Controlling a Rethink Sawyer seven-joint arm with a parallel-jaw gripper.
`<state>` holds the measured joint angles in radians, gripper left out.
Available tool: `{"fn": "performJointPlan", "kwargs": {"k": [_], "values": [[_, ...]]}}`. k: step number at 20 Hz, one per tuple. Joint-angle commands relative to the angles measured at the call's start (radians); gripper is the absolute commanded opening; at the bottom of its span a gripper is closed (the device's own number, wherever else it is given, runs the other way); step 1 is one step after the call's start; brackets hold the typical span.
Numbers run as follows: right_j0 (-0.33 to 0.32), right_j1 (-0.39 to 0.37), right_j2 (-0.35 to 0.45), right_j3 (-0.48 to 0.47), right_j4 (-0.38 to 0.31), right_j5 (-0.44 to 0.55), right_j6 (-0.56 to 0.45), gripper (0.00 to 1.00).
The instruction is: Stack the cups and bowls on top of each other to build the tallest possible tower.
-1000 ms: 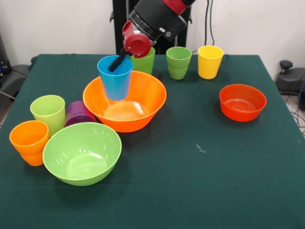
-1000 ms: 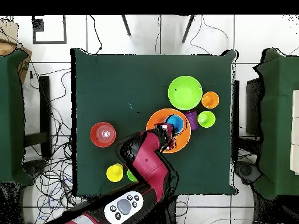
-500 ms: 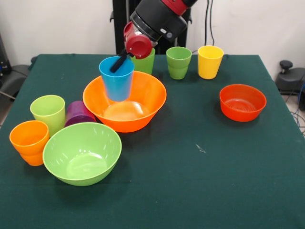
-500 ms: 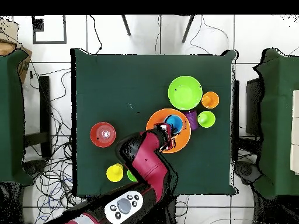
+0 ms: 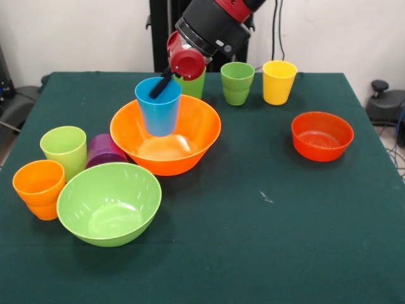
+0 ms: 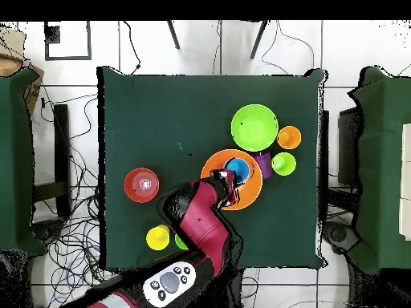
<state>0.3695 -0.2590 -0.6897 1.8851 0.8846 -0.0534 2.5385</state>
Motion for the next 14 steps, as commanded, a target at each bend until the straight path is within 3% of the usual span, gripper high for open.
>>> {"fn": "performJointPlan", "kwargs": {"k": [1, 14], "values": [[-0.019, 0.026, 0.188, 0.032, 0.018, -0.045, 0.241, 0.0], [-0.072, 0.016, 0.256, 0.045, -0.013, -0.125, 0.251, 0.0]]}}
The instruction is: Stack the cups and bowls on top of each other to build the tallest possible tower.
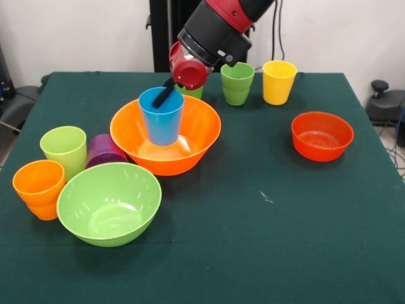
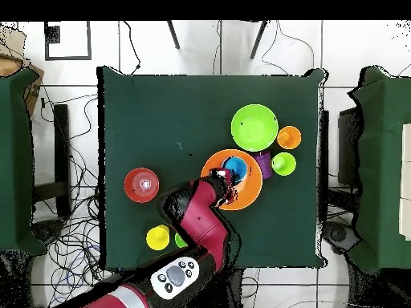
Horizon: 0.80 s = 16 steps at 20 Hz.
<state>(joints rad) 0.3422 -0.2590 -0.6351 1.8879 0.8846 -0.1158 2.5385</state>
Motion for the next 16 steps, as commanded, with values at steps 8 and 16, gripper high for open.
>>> {"fn": "performJointPlan", "kwargs": {"k": [8, 16], "values": [[-0.038, 0.02, 0.201, 0.045, 0.005, -0.075, 0.231, 0.0], [-0.025, 0.03, 0.188, 0.04, 0.02, -0.069, 0.223, 0.0]]}}
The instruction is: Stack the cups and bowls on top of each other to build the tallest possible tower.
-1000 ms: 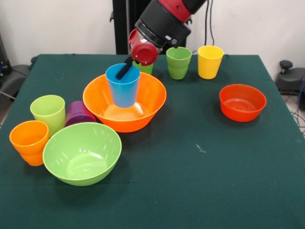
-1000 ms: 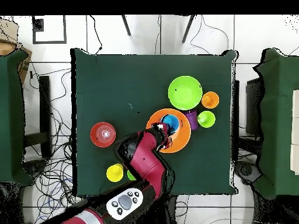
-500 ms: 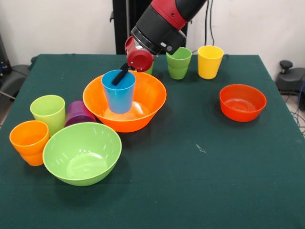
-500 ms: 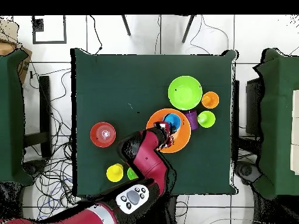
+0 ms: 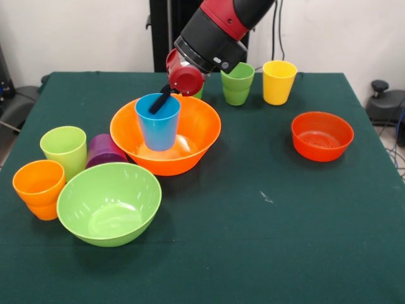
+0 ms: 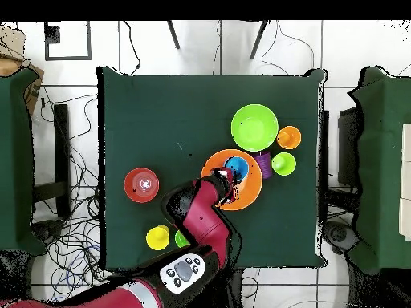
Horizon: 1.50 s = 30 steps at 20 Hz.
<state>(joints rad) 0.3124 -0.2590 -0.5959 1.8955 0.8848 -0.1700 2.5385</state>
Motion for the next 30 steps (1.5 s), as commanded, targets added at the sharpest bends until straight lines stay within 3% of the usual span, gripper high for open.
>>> {"fn": "performJointPlan", "kwargs": {"k": [1, 14, 22, 26, 30], "values": [[0.004, 0.031, 0.15, 0.032, 0.019, -0.017, 0.224, 0.0], [-0.001, 0.043, 0.16, 0.031, 0.013, -0.041, 0.233, 0.0], [0.021, 0.059, 0.14, 0.023, 0.046, -0.015, 0.229, 0.0], [0.07, 0.085, 0.092, 0.014, 0.1, 0.031, 0.218, 0.0], [0.061, 0.082, 0.108, 0.015, 0.103, 0.025, 0.215, 0.0]]}}
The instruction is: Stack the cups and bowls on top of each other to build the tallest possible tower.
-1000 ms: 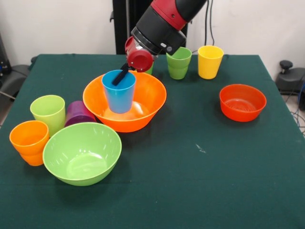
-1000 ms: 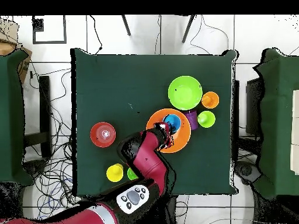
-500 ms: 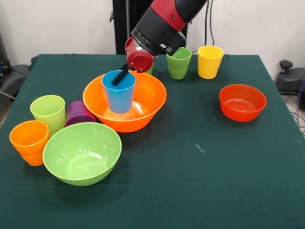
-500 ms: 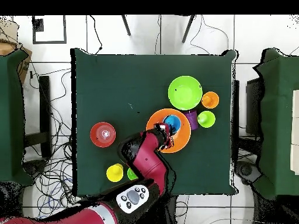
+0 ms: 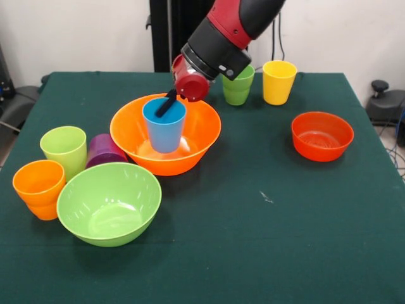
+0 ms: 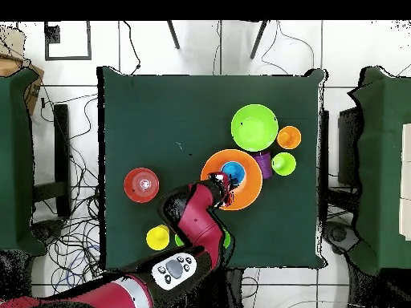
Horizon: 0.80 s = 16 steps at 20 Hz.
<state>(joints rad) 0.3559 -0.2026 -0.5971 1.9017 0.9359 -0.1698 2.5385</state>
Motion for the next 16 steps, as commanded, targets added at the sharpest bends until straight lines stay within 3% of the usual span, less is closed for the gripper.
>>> {"fn": "performJointPlan", "kwargs": {"k": [1, 6, 12, 16], "values": [[0.023, 0.03, 0.107, 0.007, 0.06, 0.027, 0.214, 0.0], [0.046, 0.039, 0.101, 0.004, 0.093, 0.039, 0.214, 0.0], [-0.034, -0.008, 0.177, 0.027, 0.008, -0.029, 0.232, 0.0], [-0.026, -0.007, 0.168, 0.026, 0.018, -0.02, 0.223, 0.0]]}}
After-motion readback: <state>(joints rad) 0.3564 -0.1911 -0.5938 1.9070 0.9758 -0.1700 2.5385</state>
